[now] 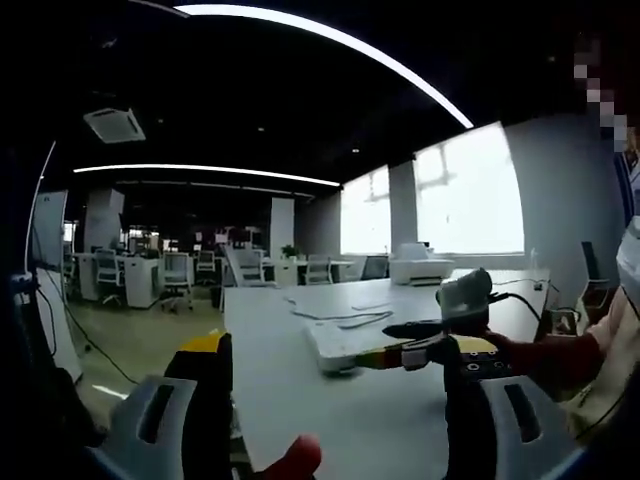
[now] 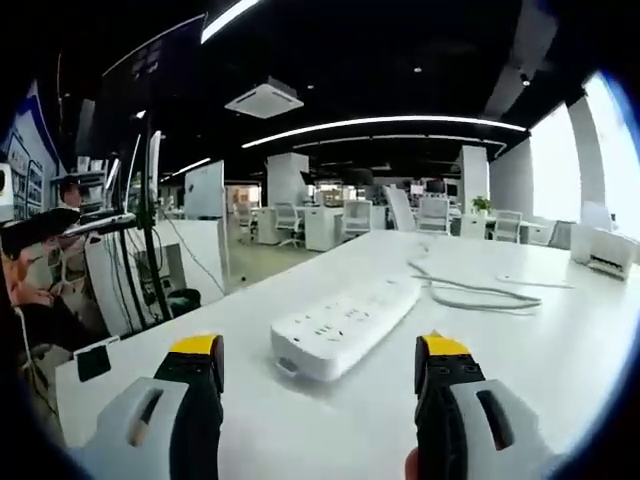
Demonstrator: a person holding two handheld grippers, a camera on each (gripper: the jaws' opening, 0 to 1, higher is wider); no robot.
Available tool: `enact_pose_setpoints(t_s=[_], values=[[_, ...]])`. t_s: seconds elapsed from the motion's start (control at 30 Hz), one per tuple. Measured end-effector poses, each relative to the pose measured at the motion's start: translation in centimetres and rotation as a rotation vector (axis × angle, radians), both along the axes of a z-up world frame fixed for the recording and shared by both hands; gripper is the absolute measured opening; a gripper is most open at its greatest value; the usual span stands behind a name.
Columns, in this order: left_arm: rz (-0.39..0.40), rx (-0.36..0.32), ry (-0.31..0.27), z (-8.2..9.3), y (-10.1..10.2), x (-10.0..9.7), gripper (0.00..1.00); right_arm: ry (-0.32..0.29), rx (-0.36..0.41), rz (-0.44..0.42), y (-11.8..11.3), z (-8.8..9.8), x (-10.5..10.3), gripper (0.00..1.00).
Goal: Pick up the power strip scattered on the table, fix it on the side mounting bracket of the table, and press the switch
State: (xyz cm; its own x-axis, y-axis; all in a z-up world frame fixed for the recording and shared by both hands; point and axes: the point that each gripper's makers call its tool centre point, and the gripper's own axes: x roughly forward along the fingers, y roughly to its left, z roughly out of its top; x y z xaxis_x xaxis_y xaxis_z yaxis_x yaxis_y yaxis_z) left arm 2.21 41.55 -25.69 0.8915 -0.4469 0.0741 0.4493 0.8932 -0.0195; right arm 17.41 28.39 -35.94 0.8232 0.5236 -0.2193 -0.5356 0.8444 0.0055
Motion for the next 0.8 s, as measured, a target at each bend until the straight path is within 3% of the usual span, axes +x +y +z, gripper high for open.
enact_pose_setpoints(t_s=[0.33,0.8], values=[[-0.008,-0.008,-0.006,0.2,0.0,-0.1,0.9,0.043,-0.015,-0.052,1.2,-1.5,1.4,0.74],[-0.045,-0.032,-0.027,0.8,-0.2,-0.6,0.89,0.078,-0.003,-0.165,2.1,-2.0,2.9,0.76]])
